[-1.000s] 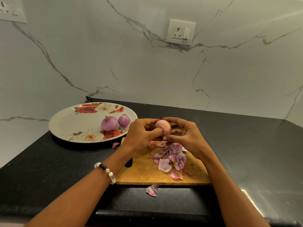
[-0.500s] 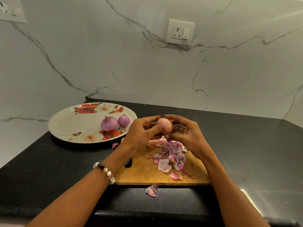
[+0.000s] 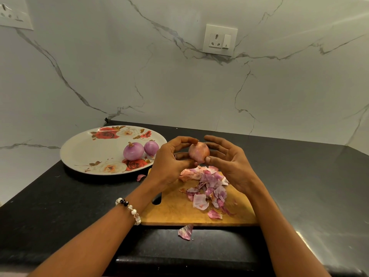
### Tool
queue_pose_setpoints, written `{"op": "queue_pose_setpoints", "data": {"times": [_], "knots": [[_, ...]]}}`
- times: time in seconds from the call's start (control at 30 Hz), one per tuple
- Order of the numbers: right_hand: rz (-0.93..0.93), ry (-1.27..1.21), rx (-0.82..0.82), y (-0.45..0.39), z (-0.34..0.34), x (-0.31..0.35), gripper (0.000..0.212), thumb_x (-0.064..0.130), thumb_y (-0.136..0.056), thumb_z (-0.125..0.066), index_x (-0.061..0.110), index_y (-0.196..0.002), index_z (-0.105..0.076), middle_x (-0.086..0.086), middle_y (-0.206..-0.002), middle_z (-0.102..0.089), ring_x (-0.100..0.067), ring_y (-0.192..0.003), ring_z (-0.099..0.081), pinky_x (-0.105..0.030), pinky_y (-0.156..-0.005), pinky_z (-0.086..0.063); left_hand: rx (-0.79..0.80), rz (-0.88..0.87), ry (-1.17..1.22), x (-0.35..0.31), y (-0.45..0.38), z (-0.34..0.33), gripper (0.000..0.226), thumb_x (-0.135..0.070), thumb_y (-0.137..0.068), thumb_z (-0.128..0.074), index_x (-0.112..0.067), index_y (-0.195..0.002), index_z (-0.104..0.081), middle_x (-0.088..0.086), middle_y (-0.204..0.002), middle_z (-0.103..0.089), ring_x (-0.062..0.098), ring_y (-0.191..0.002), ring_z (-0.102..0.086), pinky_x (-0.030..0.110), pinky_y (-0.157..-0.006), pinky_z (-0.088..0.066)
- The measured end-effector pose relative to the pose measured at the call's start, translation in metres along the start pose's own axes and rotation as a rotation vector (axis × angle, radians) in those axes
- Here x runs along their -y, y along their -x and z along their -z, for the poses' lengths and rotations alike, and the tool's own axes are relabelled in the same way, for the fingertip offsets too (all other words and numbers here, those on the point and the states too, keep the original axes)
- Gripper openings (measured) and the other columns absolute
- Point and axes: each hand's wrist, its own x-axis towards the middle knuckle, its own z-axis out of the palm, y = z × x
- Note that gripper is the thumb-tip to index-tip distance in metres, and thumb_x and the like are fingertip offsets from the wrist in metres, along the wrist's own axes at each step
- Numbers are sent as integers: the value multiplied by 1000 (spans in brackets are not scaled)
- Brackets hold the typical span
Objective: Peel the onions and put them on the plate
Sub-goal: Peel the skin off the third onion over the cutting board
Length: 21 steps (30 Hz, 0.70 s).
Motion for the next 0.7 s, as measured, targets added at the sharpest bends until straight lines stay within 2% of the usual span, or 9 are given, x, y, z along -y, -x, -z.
{"op": "queue_pose_setpoints", "data": {"times": [0.13,0.27,0.43,0.53,0.7], "knots": [[23,67,-30,2,-2,1,51,22,-67,-80,23,-116,-66,0,-115,-71,-21,-110,-67,-35,-93,-56,1,-61,-138,2,0,0,49,-15,-75,-78,-29,-117,-57,-12,-112,-63,7,-101,-63,18,-83,-53],[56,136,-46,2,-1,0,51,25,-65,-83,24,-114,-68,4,-112,-72,-18,-108,-67,-31,-89,-57,-19,-89,-186,3,-1,-1,40,-31,-80,-72,-23,-118,-62,-9,-110,-67,1,-96,-64,15,-82,-52],[79,177,-29,0,0,-3,50,24,-64,-84,24,-111,-69,6,-109,-72,-16,-106,-67,-30,-88,-58,-58,-73,-183,3,-1,-1,31,-28,-82,-71,-23,-112,-67,-10,-104,-69,5,-94,-67,18,-78,-55],[101,230,-19,-1,-1,-4,50,23,-64,-85,24,-111,-69,0,-112,-70,-14,-105,-66,-28,-84,-58,-49,-38,-143,3,-1,1,24,-22,-81,-73,-28,-104,-69,-10,-98,-71,5,-91,-67,22,-76,-56],[147,330,16,-2,-1,-9,48,25,-63,-86,29,-109,-69,-6,-113,-64,-13,-101,-63,-25,-79,-58,-39,-13,-180,4,-1,2,16,-20,-78,-76,-28,-91,-71,-12,-85,-71,3,-83,-67,20,-72,-56]]}}
